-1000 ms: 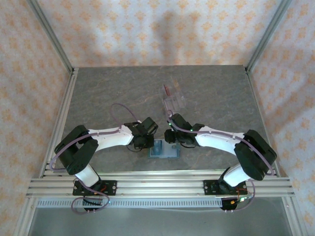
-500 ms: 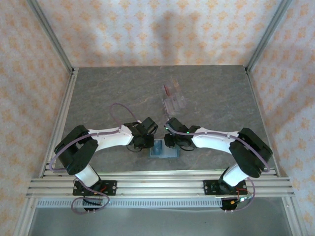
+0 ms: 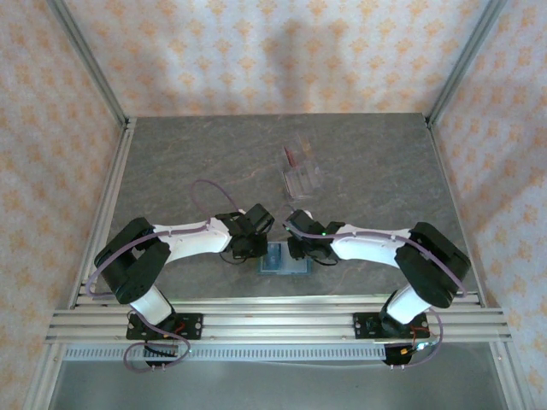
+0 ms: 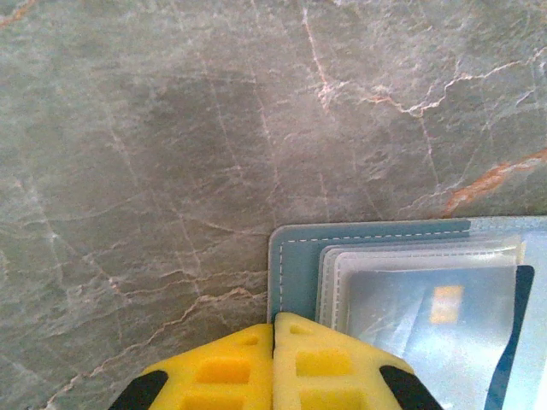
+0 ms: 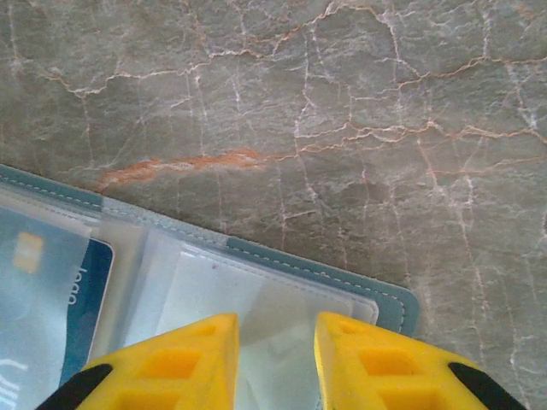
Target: Put the credit cards into the card holder
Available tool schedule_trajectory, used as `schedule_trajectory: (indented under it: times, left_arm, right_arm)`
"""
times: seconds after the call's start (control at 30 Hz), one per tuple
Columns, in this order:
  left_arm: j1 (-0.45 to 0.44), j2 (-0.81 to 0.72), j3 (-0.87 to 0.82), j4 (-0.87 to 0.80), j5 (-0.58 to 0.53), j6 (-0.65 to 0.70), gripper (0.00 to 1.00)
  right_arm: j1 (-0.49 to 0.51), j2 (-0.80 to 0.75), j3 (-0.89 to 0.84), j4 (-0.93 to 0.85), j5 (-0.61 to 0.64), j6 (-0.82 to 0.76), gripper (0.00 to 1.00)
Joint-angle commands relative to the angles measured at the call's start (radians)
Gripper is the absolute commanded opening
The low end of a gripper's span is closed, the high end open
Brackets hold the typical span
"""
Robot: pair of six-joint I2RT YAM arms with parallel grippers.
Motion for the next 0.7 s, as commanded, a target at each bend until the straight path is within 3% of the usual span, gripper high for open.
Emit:
schedule_trajectory:
  times: [0.0,0.27,0.57,0.67]
  left_arm:
    - [-0.008,0.038,-0.037,0.002,-0.014,-0.014,0.08]
    - [-0.010,0.041,-0.039,0.002,-0.014,-0.013,0.08]
    - [-0.012,0.040,-0.041,0.003,-0.014,-0.014,0.08]
    - [-0.011,0.036,-0.052,0.007,-0.014,-0.019,0.07]
  right_arm:
    - [0.018,0.049,-0.009,-0.028,0.033,0.003,0.30]
    - [0.055,0.079,-0.034,-0.007,0.074,0.054,0.23]
    - [0.055,0.060,-0.021,-0.014,0.077,0.046,0.00]
    - [0.055,0.050,0.005,-0.038,0.089,0.029,0.00]
